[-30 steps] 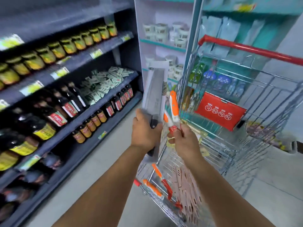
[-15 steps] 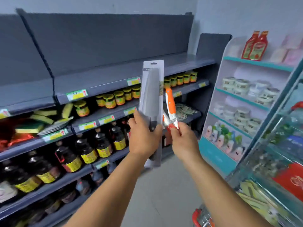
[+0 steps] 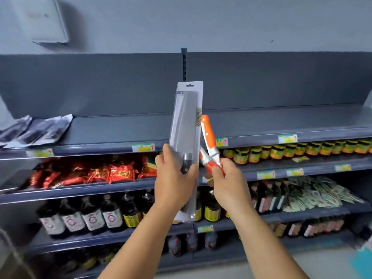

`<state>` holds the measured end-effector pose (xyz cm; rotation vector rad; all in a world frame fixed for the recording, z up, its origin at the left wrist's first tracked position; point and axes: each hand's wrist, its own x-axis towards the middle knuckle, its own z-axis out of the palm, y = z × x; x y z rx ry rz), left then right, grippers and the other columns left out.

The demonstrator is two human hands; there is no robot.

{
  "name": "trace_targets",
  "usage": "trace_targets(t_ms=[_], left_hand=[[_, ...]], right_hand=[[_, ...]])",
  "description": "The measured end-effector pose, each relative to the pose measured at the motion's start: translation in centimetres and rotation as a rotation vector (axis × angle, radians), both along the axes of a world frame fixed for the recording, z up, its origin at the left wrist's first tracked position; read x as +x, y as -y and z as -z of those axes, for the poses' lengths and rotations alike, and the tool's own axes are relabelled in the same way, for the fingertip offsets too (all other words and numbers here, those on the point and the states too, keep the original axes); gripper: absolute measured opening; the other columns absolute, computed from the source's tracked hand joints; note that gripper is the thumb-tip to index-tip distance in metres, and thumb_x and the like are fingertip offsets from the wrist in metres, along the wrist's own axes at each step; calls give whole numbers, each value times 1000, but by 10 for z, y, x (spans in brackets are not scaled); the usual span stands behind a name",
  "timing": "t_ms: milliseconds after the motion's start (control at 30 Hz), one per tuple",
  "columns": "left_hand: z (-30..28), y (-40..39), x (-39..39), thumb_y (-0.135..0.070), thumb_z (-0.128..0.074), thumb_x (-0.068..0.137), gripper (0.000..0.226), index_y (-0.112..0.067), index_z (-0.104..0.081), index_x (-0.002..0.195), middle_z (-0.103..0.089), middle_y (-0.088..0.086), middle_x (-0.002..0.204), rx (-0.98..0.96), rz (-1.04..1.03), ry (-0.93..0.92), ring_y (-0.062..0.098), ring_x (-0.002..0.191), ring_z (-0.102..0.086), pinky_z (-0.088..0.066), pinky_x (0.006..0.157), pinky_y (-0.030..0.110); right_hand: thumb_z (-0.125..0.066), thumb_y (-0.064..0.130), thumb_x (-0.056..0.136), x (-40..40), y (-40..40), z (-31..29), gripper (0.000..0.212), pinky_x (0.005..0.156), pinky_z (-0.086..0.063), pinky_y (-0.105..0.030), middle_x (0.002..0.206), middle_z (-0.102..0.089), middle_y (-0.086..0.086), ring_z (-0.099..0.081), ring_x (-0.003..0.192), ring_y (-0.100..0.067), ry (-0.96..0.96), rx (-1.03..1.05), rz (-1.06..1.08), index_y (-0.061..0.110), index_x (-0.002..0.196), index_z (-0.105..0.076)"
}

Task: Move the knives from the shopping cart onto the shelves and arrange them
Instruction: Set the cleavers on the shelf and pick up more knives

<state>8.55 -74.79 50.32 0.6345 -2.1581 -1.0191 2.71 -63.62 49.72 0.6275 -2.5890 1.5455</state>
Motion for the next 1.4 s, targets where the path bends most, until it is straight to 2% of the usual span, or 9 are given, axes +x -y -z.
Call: trace_targets(t_ms=[167, 300, 433, 600, 800, 1000, 1100, 1233, 1400], left_hand=[[-1, 72, 14, -35, -65, 84, 55, -15, -34, 126, -31, 1, 120, 49, -121, -7, 2, 82, -45, -42, 67, 22], [2, 127, 16, -37, -64, 85, 70, -16, -25, 139, -29, -1, 130, 33, -239, 18, 10, 88, -45, -40, 73, 23], [-5, 182, 9, -35, -64, 85, 83, -26, -14, 149, -28, -4, 125, 21, -352, 34, 12, 85, -48, -45, 76, 28], [-23, 254, -8, -35, -61, 85, 70, -32, -25, 145, -25, -9, 115, 3, -465, 123, 10, 75, -59, -51, 73, 30], [-27, 336, -29, -37, -60, 85, 69, -28, -29, 146, -32, 4, 133, 26, -585, 286, 23, 92, -56, -48, 83, 35], [-22, 405, -47, -34, -60, 84, 65, -22, -34, 142, -32, 11, 135, 23, -577, 498, 33, 99, -60, -50, 84, 39], [-17, 436, -56, -32, -56, 86, 53, -18, -40, 135, -34, 13, 132, 9, -544, 596, 35, 103, -56, -47, 80, 37], [-12, 463, -65, -31, -54, 86, 42, -10, -47, 122, -40, 20, 127, -43, -515, 733, 40, 116, -43, -41, 90, 41], [-14, 471, -75, -35, -53, 86, 47, -15, -48, 128, -43, 16, 132, -318, -494, 863, 36, 126, -33, -32, 100, 40]], right_hand=[[-38, 26, 100, -6, 80, -5, 21, 55, -39, -32, 75, -60, 4, -55, 67, -19, 1, 1, -154, 21, 90, -55], [-39, 24, 98, -24, 144, -3, 18, 62, -45, -32, 80, -64, 10, -58, 71, -15, 8, 32, -251, 23, 90, -55], [-39, 24, 99, -50, 209, -8, 18, 55, -41, -25, 80, -65, 13, -58, 69, -9, -1, 56, -355, 26, 92, -55], [-38, 22, 98, -95, 287, -17, 19, 53, -37, -26, 82, -66, 10, -55, 68, -12, 10, 113, -448, 24, 92, -56], [-41, 21, 97, -141, 362, -19, 18, 58, -39, -27, 86, -70, 7, -56, 73, -17, 12, 246, -497, 22, 96, -58], [-43, 20, 95, -178, 409, -10, 18, 60, -40, -29, 92, -69, 0, -54, 74, -21, 40, 399, -504, 16, 94, -61], [-46, 25, 96, -188, 423, -8, 20, 51, -32, -28, 76, -55, 0, -46, 66, -20, 49, 476, -485, 17, 81, -56], [-52, 25, 94, -194, 439, -7, 26, 49, -27, -27, 67, -44, 1, -37, 59, -17, 98, 533, -483, 21, 69, -47], [-51, 30, 94, -202, 447, -5, 23, 49, -25, -27, 69, -44, 0, -37, 60, -19, 94, 638, -490, 19, 74, -49]])
